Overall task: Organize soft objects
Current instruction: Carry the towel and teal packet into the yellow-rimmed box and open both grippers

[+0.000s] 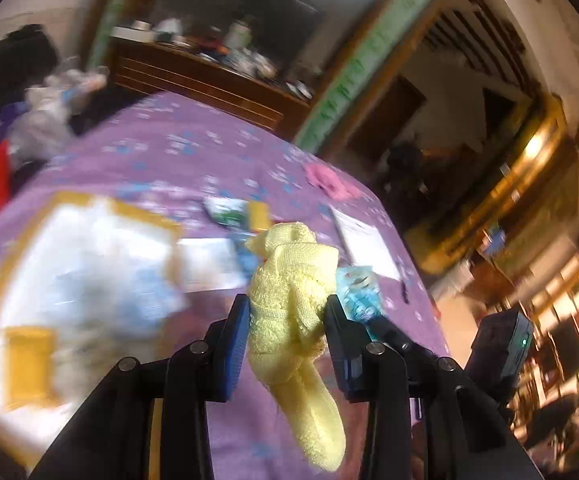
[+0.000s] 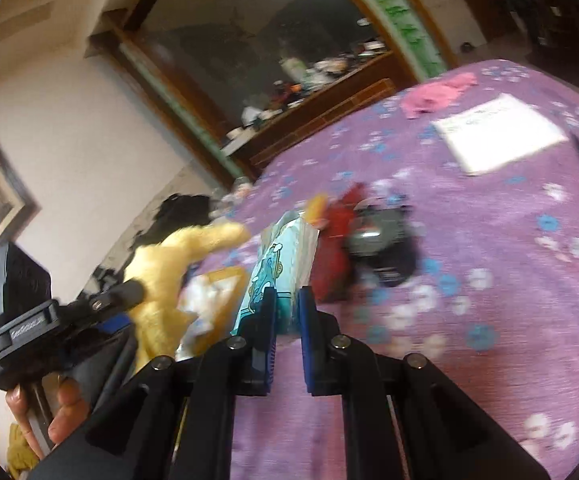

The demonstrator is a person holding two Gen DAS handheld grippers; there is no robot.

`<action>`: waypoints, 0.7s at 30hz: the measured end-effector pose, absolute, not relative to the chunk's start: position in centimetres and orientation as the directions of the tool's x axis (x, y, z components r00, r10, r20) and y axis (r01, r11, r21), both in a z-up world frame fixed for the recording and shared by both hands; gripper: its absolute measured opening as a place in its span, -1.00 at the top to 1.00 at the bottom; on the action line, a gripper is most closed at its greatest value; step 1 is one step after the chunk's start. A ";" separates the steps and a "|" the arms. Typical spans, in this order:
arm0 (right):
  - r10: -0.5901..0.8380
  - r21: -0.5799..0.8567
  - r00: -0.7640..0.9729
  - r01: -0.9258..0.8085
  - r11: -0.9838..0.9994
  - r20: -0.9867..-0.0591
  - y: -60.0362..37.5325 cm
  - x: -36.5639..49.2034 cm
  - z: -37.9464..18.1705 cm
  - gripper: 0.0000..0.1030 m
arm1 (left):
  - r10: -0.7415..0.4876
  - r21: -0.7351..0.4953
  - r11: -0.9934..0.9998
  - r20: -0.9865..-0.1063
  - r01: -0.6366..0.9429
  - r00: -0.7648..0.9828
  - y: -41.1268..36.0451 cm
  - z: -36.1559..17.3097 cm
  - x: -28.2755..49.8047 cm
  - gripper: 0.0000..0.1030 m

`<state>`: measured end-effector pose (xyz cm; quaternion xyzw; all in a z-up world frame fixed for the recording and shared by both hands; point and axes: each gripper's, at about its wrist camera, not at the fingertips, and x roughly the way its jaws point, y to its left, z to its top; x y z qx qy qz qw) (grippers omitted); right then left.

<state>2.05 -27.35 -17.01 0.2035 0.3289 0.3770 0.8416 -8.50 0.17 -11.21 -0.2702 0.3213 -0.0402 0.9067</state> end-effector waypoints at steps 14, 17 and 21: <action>0.824 0.554 0.187 -0.658 0.509 -0.535 -6.8 1.7 -19.5 0.74 | 0.068 -0.338 0.836 -0.718 -0.433 0.692 11.4 -18.8 -11.1 0.12; 0.829 0.550 0.179 -0.671 0.496 -0.530 -7.3 1.3 -20.2 0.52 | 0.048 -0.388 0.811 -0.702 -0.438 0.711 11.6 -19.3 -11.8 -0.22; 0.840 0.525 0.262 -0.682 0.510 -0.475 -11.2 0.3 -17.9 -0.40 | 0.189 -0.310 0.815 -0.657 -0.490 0.730 10.2 -17.9 -13.0 -0.42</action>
